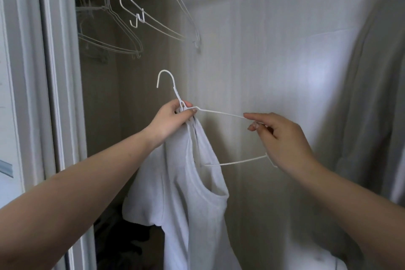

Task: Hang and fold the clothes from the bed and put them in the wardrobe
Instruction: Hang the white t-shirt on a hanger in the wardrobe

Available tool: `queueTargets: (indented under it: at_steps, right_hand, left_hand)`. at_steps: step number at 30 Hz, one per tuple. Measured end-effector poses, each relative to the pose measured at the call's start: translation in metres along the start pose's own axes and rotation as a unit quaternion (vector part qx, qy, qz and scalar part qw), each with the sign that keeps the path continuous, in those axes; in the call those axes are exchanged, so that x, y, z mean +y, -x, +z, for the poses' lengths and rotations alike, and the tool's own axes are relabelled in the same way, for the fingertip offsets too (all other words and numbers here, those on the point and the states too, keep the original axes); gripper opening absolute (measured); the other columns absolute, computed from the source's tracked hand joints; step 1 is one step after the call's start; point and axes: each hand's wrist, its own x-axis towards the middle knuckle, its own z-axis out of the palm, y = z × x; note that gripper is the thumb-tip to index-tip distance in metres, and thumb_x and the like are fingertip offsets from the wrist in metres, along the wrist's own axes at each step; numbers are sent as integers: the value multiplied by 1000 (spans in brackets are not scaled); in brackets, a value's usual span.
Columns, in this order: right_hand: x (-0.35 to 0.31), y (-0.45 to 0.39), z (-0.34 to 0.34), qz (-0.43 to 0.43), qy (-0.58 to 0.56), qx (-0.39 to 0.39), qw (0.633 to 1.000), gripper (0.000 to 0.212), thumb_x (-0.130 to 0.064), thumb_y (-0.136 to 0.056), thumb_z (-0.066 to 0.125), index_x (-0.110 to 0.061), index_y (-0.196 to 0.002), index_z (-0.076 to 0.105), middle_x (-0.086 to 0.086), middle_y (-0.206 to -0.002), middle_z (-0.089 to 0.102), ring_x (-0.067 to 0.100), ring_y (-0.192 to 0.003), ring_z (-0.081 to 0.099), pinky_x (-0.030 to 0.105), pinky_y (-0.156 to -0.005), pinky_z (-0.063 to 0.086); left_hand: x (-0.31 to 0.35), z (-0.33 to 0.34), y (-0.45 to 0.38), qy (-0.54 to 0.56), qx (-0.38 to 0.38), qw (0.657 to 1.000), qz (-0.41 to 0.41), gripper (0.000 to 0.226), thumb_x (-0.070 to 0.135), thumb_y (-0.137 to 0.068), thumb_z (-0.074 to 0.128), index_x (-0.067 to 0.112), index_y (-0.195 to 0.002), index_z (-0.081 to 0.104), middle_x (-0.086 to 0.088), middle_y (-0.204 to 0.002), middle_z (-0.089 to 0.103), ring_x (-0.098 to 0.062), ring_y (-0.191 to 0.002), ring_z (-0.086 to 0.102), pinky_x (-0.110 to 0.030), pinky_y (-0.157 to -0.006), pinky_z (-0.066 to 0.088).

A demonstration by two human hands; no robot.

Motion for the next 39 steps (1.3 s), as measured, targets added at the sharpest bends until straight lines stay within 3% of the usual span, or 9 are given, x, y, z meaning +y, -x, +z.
queueTargets:
  at_steps: [4, 7, 9, 11, 14, 18, 24, 31, 39]
  right_hand:
    - [11, -3, -3, -35, 109, -3, 993, 36, -3, -91, 51, -25, -112, 70, -3, -100, 66, -1, -90, 60, 17, -78, 45]
    - [10, 2, 3, -233, 273, 34, 933, 31, -10, -77, 60, -18, -105, 72, 9, -114, 65, 30, -108, 58, 44, -90, 47]
    - [3, 16, 15, -356, 295, -16, 886, 32, -17, -76, 62, -13, -106, 70, 8, -114, 66, 28, -105, 60, 41, -87, 49]
    - [-13, 35, 33, -274, 274, -170, 906, 45, -31, -87, 54, -15, -129, 57, 3, -122, 62, 24, -101, 63, 34, -81, 53]
    - [-10, 58, 54, 23, 160, -412, 897, 74, -56, -87, 52, -31, -148, 18, -3, -133, 55, 22, -111, 58, 37, -93, 47]
    - [5, 65, 51, 13, 123, -487, 865, 33, -53, -88, 55, -21, -85, 50, -4, -89, 54, 14, -85, 52, 27, -72, 39]
    - [24, 59, 16, -110, 197, -421, 878, 34, -47, -92, 50, -15, -82, 54, 6, -87, 60, 21, -86, 54, 32, -72, 37]
    - [34, 36, -30, -137, 279, -368, 876, 39, -61, -88, 34, -28, -67, 33, -3, -73, 49, 18, -79, 50, 36, -73, 41]
    - [23, -2, -31, -122, 372, -281, 876, 25, -38, -96, 43, -22, -110, 58, 0, -108, 56, 21, -104, 48, 34, -75, 43]
  left_hand:
    - [-2, 4, 2, 4, 41, 999, 0, 50, 46, -88, 59, -3, -77, 61, -5, -67, 49, -15, -67, 48, -32, -71, 44]
    - [0, 9, 2, -9, 69, 998, 10, 40, 32, -94, 58, 11, -60, 59, -10, -65, 45, -18, -65, 45, -29, -64, 38]
    - [3, 13, 3, -22, 59, 998, 19, 35, 30, -95, 57, 7, -71, 65, -10, -66, 46, -18, -65, 45, -30, -65, 38]
    - [6, 18, 4, -35, 52, 998, 30, 31, 29, -96, 55, 9, -76, 65, -9, -65, 48, -16, -63, 46, -29, -65, 39]
    - [10, 18, 4, -51, 55, 996, 43, 23, 26, -98, 53, 16, -82, 66, -2, -71, 57, -9, -66, 52, -20, -66, 41]
    - [3, 8, 5, -73, 62, 994, 49, 21, 24, -99, 50, 15, -92, 67, 7, -66, 54, 2, -58, 52, -10, -59, 38]
    - [-26, -11, 5, -83, 96, 992, 21, 23, 23, -100, 46, 12, -93, 64, -1, -88, 62, -12, -84, 55, -18, -70, 39]
    - [-34, -4, 3, -229, 37, 971, 54, 33, 23, -99, 46, -4, -89, 63, -17, -83, 60, -30, -80, 55, -36, -72, 40]
    - [9, 51, 23, -351, -80, 919, 160, 39, 39, -97, 47, 7, -77, 59, -9, -80, 61, -29, -78, 56, -35, -64, 38]
